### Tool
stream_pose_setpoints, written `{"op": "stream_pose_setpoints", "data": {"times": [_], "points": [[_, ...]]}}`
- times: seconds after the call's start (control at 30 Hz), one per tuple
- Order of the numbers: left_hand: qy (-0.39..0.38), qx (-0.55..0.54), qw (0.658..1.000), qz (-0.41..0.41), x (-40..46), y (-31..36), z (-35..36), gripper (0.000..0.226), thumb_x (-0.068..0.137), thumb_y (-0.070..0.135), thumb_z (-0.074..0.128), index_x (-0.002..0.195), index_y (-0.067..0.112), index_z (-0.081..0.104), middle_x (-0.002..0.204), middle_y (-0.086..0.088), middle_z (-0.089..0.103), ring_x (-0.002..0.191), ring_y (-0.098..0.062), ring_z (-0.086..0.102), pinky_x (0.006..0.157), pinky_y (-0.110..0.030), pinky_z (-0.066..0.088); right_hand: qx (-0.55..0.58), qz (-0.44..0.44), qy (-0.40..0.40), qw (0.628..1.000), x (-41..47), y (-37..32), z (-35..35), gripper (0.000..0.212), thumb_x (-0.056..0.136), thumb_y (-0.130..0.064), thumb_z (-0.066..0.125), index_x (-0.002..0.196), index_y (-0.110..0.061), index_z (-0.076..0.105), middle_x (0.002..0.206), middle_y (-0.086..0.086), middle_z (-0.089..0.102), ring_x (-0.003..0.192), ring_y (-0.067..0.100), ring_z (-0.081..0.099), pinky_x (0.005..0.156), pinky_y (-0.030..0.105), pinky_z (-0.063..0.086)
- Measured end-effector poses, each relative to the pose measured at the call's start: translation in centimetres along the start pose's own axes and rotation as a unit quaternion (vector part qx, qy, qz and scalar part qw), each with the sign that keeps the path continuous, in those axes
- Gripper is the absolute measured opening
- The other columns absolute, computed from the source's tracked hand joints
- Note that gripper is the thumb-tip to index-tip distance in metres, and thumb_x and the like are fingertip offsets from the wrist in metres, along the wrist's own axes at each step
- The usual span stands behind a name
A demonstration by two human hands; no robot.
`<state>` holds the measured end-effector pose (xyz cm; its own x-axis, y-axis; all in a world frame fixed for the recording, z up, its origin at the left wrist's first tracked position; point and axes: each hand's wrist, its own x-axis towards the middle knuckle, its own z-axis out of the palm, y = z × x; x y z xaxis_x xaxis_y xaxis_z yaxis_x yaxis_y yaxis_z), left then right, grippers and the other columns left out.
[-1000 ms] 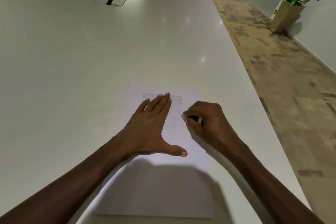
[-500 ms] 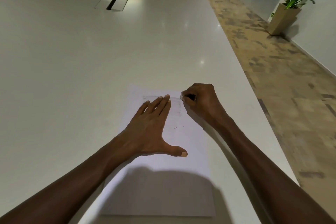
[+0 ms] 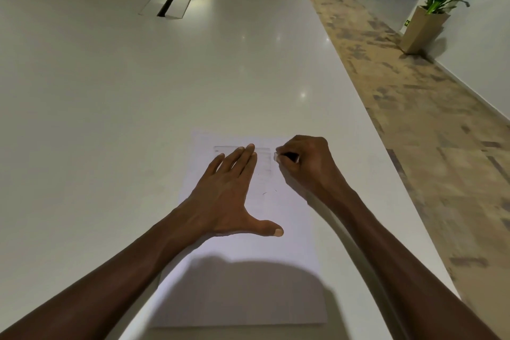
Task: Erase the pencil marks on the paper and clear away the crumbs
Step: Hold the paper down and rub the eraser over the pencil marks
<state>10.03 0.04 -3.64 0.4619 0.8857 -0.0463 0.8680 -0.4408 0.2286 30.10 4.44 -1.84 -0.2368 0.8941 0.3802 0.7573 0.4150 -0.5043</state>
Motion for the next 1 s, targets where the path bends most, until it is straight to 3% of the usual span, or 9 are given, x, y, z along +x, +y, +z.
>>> {"op": "stream_pose_setpoints", "data": {"times": [0.4, 0.73, 1.0], "points": [[-0.002, 0.004, 1.000, 0.000, 0.0, -0.1, 0.1, 0.146, 0.051, 0.105, 0.032, 0.154, 0.012, -0.011, 0.161, 0.001, -0.023, 0.149, -0.014, -0.016, 0.122, -0.043, -0.001, -0.027, -0.034, -0.064, 0.997, -4.2, -2.8, -0.2, 0.014, 0.081, 0.002, 0.064, 0.068, 0.002, 0.070, 0.062, 0.013, 0.065, 0.063, 0.021, 0.060, 0.060, 0.040, 0.050], [-0.001, -0.003, 1.000, -0.003, -0.1, 0.0, 0.0, 0.145, 0.051, 0.105, 0.032, 0.154, 0.013, -0.012, 0.162, 0.002, -0.022, 0.149, -0.013, -0.016, 0.122, -0.043, -0.001, -0.072, -0.029, -0.044, 0.996, 3.2, 0.5, 1.5, 0.016, 0.079, -0.004, 0.062, 0.068, 0.006, 0.068, 0.065, 0.020, 0.067, 0.065, 0.030, 0.063, 0.061, 0.043, 0.052], [-0.009, 0.002, 1.000, -0.001, -0.1, -0.1, 0.1, 0.146, 0.050, 0.105, 0.033, 0.154, 0.013, -0.013, 0.161, 0.002, -0.023, 0.149, -0.014, -0.017, 0.122, -0.043, 0.000, -0.075, -0.060, -0.059, 0.994, -2.4, -1.2, 0.7, 0.012, 0.078, 0.002, 0.060, 0.072, 0.006, 0.069, 0.064, 0.020, 0.065, 0.065, 0.028, 0.061, 0.062, 0.044, 0.051]]}}
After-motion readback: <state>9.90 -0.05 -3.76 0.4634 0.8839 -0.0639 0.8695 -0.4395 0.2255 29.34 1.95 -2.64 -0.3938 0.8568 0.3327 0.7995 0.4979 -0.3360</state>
